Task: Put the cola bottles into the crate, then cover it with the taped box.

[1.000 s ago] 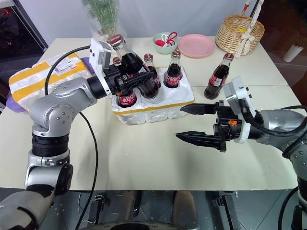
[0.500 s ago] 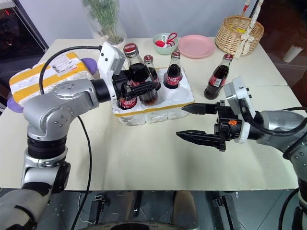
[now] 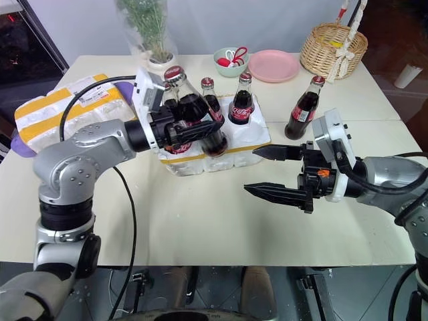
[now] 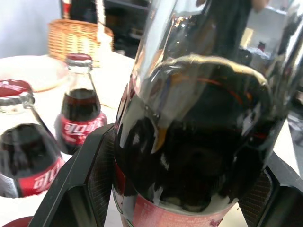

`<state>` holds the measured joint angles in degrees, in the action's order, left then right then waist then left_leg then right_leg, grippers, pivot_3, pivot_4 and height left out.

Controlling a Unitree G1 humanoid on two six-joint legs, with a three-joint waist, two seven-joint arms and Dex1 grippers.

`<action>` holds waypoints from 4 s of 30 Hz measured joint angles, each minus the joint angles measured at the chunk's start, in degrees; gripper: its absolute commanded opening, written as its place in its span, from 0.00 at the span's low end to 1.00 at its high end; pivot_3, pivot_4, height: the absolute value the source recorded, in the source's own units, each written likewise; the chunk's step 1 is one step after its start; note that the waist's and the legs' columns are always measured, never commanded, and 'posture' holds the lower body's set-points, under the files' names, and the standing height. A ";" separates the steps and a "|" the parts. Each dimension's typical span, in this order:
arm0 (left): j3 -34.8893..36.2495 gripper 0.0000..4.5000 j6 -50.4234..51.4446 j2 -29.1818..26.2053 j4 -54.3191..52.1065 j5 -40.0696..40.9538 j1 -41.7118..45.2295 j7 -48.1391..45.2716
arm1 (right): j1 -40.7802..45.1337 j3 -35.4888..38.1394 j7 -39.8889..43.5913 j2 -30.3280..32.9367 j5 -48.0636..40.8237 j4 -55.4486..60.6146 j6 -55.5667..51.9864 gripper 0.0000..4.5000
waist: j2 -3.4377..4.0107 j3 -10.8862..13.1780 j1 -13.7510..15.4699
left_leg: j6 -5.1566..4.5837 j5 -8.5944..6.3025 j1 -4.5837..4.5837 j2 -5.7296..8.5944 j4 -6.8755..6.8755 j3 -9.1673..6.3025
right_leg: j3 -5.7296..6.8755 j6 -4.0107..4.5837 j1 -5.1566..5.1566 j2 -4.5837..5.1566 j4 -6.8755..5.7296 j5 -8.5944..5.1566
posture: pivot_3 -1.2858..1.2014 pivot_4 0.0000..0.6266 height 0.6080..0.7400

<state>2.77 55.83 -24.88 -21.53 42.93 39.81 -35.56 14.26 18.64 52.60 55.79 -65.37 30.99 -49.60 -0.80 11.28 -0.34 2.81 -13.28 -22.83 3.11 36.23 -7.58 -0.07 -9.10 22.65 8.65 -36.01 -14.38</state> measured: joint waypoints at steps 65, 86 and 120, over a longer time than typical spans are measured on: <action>-3.70 0.98 -1.61 -0.35 1.72 -4.93 1.51 1.75 | -2.03 2.51 -2.70 1.52 3.38 -0.90 2.46 1.00 | -0.08 0.06 -0.20 | 0.00 0.01 -0.56 0.02 0.07 0.01 | 0.00 0.00 0.55 0.02 -0.01 0.02 | 0.52 0.24 0.98; 9.32 0.98 -3.25 -25.15 10.66 10.80 2.51 -27.39 | 15.35 -5.35 -16.98 -9.61 31.86 -36.19 10.88 1.00 | -0.02 0.08 -0.58 | 0.03 0.03 -0.53 0.00 -0.07 0.07 | -0.08 0.02 0.69 -0.02 -0.08 0.02 | 0.52 0.24 0.98; 9.90 1.00 -14.08 -33.45 16.69 1.11 -6.60 -35.30 | 38.35 -8.44 -11.90 -21.79 47.10 -80.83 32.58 0.61 | 0.07 0.13 -2.35 | 0.10 0.07 -0.54 -0.01 -0.18 0.07 | -0.09 0.01 0.79 -0.02 -0.13 0.03 | 0.52 0.24 0.98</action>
<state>12.66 41.75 -58.33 -4.83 44.04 33.21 -70.86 52.60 10.20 40.70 33.99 -18.27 -49.84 -17.02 -0.73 11.41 -2.69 2.92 -13.21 -23.37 3.10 36.05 -7.50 -0.17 -9.08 23.44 8.63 -36.15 -14.35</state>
